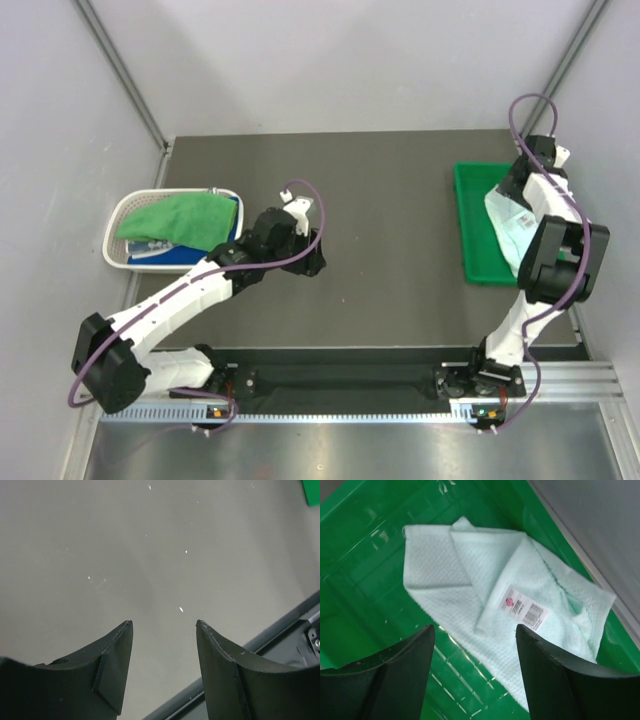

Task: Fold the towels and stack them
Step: Grab crumpled towel

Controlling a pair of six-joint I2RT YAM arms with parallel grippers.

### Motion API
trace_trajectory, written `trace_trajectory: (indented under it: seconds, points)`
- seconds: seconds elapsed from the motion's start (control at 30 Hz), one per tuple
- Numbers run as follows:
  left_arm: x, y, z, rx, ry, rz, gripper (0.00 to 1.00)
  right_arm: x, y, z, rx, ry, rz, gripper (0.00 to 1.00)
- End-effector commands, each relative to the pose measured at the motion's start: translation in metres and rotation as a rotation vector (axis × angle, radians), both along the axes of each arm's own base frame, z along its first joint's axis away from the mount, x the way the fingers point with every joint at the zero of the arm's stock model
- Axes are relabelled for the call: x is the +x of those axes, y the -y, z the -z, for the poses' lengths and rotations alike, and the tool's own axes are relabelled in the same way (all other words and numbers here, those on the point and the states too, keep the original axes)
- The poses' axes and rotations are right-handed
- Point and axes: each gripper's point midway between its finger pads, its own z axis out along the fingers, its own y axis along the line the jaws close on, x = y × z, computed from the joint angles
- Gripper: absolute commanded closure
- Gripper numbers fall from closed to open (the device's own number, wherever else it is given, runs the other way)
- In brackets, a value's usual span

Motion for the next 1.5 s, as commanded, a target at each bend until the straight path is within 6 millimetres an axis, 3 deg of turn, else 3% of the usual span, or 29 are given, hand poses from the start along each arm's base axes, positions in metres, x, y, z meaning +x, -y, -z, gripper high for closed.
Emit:
trace_trajectory:
  seconds: [0.0,0.2,0.47,0.6,0.73,0.9,1.07,1.23,1.37,1.47]
  points:
    - [-0.003,0.009,-0.024,-0.097,0.061,0.025,0.41,0.013,0.026,-0.010,-0.079,-0.025,0.064,0.34]
    - [-0.005,0.008,-0.029,-0.113,0.077,0.028,0.41,0.006,0.040,0.022,-0.114,-0.119,0.101,0.38]
    - [-0.008,0.013,-0.021,-0.124,0.045,0.045,0.42,-0.007,0.032,0.074,-0.074,-0.208,0.079,0.44]
    - [-0.006,0.012,-0.020,-0.119,0.048,0.039,0.42,-0.009,0.024,0.089,-0.034,-0.219,0.066,0.58]
    - [-0.005,0.011,-0.018,-0.111,0.047,0.028,0.43,-0.014,0.022,0.087,-0.032,-0.203,0.066,0.71]
    - [-0.003,0.008,-0.014,-0.095,0.047,0.012,0.43,-0.014,0.017,0.062,-0.017,-0.151,0.059,0.86]
    - [-0.001,0.008,-0.013,-0.087,0.046,0.008,0.43,-0.016,0.011,0.039,-0.012,-0.094,0.039,0.80]
    - [0.001,0.009,-0.014,-0.085,0.049,0.005,0.43,-0.019,0.003,0.036,0.017,-0.076,0.012,0.87]
    - [0.001,0.009,-0.013,-0.084,0.047,0.004,0.43,-0.018,-0.008,0.038,0.038,-0.071,-0.022,0.75]
    - [0.002,0.010,-0.013,-0.085,0.044,0.008,0.43,-0.020,-0.013,0.047,0.057,-0.080,-0.034,0.73]
